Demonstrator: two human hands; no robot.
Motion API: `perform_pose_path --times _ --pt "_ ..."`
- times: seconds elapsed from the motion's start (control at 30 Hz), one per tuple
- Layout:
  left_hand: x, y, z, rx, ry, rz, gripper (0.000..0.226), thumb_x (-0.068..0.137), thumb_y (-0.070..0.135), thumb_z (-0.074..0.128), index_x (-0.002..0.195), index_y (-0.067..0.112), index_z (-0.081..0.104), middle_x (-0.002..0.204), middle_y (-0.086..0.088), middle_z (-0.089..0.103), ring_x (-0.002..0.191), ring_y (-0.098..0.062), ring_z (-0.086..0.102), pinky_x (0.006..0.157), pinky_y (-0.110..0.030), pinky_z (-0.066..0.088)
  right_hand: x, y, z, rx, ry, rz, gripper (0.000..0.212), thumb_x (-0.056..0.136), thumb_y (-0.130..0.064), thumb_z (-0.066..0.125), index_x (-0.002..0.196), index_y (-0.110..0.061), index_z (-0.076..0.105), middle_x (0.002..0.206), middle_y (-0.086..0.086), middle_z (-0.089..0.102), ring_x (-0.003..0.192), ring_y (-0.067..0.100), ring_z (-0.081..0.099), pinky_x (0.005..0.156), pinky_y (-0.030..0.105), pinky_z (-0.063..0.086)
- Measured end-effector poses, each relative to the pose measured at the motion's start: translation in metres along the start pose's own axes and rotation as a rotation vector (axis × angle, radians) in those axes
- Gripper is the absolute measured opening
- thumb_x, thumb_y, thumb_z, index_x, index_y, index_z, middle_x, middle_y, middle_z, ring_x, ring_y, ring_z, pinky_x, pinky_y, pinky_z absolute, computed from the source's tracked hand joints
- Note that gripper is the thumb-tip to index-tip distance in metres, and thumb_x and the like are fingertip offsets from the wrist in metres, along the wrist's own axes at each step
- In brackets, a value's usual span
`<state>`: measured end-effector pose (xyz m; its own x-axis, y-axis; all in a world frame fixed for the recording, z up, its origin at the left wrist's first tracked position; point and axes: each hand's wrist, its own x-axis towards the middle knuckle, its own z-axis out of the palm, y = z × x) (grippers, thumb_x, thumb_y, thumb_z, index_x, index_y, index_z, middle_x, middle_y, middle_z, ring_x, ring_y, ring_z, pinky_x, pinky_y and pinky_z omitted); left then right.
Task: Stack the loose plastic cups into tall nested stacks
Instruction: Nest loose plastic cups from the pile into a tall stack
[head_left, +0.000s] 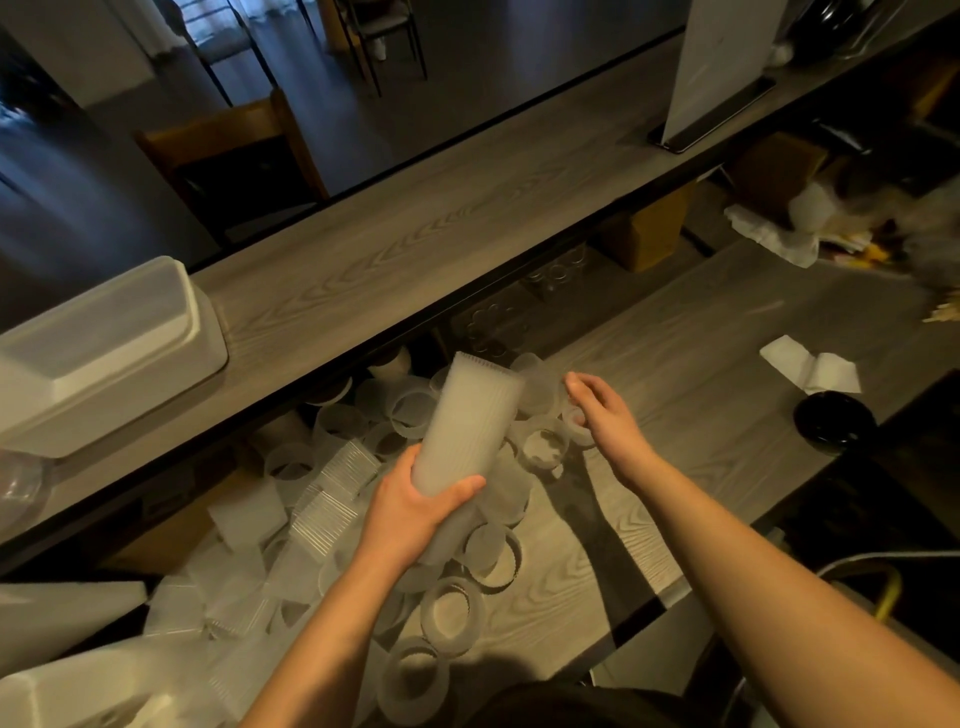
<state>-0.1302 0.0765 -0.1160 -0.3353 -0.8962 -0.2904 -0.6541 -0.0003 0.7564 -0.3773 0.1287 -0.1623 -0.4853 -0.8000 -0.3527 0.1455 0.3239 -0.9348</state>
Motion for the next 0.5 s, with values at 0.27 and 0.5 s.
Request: perform_pose_path --times 0.27,0.5 --pt "0.008 -0.001 0.003 -0.026 -0.029 -0.009 0.092 0.045 0.077 0.070 0.122 0.030 0.052 0.108 0.014 0.059 0.094 -0.003 0.059 0.067 -0.022 0.049 0.045 0.067 -0.035 -0.407 0.068 0.028 0.097 0.077 -0.025 0.081 0.156 -0.021 0.024 0.160 0.009 0.025 0.146 0.029 0.028 0.116 0.050 0.034" --pt "0.014 -0.001 0.003 -0.018 -0.025 -0.016 0.088 0.048 0.077 0.071 0.121 0.033 0.050 0.109 0.015 0.058 0.096 -0.003 0.059 0.068 -0.023 0.051 0.072 0.084 -0.035 -0.507 -0.029 0.079 0.112 0.071 -0.021 0.089 0.158 -0.015 0.018 0.162 0.010 0.023 0.148 0.030 0.024 0.120 0.047 0.028"
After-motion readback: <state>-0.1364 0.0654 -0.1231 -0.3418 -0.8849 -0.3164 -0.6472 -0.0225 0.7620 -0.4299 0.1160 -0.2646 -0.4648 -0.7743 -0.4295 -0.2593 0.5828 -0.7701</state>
